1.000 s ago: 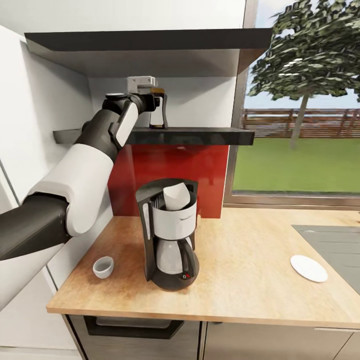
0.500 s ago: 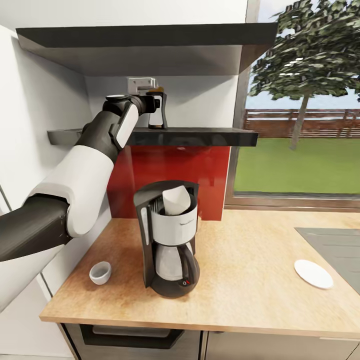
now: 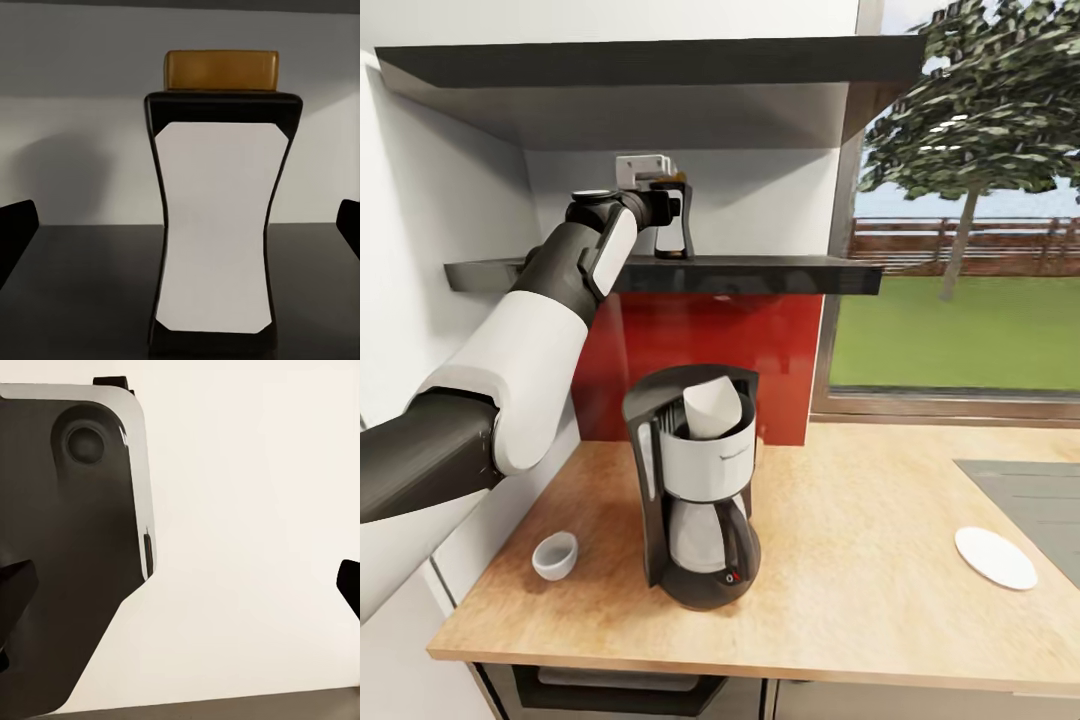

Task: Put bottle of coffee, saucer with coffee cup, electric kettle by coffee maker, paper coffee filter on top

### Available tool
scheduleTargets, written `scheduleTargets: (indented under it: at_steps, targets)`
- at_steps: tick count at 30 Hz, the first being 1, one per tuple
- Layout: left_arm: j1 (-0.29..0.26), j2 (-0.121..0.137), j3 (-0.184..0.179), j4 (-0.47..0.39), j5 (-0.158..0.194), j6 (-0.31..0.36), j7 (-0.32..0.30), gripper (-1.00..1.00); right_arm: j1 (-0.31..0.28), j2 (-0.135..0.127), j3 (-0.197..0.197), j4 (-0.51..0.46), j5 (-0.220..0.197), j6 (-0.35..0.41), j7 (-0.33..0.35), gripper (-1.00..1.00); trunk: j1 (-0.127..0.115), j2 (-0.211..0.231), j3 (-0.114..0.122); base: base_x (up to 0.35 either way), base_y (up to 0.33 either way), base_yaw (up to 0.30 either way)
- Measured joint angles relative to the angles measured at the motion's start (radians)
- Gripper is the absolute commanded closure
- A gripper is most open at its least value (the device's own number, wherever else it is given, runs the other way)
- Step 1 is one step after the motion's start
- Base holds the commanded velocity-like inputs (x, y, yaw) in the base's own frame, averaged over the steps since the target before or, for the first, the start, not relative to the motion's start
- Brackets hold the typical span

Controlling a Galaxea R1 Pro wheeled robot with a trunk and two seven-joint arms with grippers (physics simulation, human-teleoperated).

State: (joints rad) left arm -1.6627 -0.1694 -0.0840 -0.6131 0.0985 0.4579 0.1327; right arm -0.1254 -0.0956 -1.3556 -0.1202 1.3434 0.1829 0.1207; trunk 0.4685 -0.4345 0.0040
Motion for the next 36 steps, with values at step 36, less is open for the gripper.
scheduleTargets:
  at_steps: [36]
  targets:
    - [0.036,0.0,0.0,-0.001,0.0,-0.026,0.0,-1.0,0.0,0.0,0.001,0.0,0.0,0.0,0.0,-1.0,0.0,0.0,0.0,0.066,-0.014,0.0]
